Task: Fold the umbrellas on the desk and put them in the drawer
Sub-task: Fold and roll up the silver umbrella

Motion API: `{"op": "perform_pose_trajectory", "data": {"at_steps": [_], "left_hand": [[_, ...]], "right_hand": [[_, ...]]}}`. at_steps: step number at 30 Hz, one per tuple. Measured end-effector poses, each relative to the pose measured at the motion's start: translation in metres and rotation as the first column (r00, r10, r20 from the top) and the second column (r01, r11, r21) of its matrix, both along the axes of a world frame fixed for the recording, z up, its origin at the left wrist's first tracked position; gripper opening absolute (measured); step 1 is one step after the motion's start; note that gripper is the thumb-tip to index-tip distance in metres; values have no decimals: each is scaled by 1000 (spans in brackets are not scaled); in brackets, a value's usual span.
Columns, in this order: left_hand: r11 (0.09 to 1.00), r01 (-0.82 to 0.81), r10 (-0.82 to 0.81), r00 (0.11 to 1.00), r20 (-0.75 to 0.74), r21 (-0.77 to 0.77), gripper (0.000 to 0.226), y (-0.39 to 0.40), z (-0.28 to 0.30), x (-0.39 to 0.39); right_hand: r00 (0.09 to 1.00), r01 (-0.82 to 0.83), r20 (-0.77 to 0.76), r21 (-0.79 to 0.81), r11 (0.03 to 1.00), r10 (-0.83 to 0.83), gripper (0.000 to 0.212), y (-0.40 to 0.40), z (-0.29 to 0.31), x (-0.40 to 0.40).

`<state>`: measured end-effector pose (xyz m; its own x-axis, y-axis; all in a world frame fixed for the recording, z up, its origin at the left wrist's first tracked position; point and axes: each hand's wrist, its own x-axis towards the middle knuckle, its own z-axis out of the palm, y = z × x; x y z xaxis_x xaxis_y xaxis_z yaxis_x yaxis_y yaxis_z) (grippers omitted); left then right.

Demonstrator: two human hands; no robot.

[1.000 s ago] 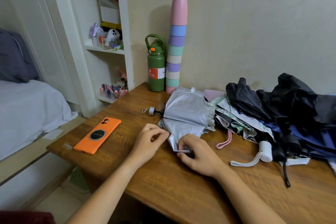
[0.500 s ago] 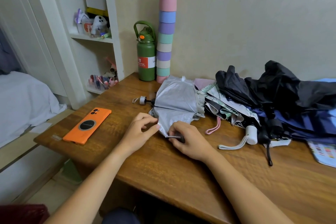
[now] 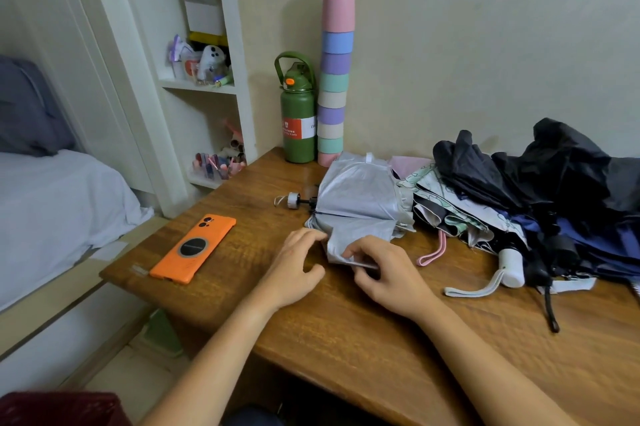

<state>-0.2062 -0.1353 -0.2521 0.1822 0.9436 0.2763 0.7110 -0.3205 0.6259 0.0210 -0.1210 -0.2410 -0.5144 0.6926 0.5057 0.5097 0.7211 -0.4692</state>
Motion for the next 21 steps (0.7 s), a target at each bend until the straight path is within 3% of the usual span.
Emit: {"op": "perform_pose_trajectory", "data": {"at_steps": [5,12,16,19,21], "left_hand": [[998,33,-22,981,-195,54,66,1,-2,4],[997,41,-31,989,-141,63,47,1,-2,3],[999,8,-10,999,39,52,15,0,-2,0],[1000,31,-29,976,218,-6,17,1,0,-5],[999,30,-22,965,260,-26,20,1,2,-6]], "right_hand": [[1000,-5,-3,6,1000,5,20,2,-1,1],[999,-9,-40,-52,999,7,15,-1,1,2],[999,22,-31,-67,998,-24,14,1,1,2],[999,10,-30,-50,999,-11,14,1,1,2],[1000,-21,12,-49,999,22,23,0,0,2]]}}
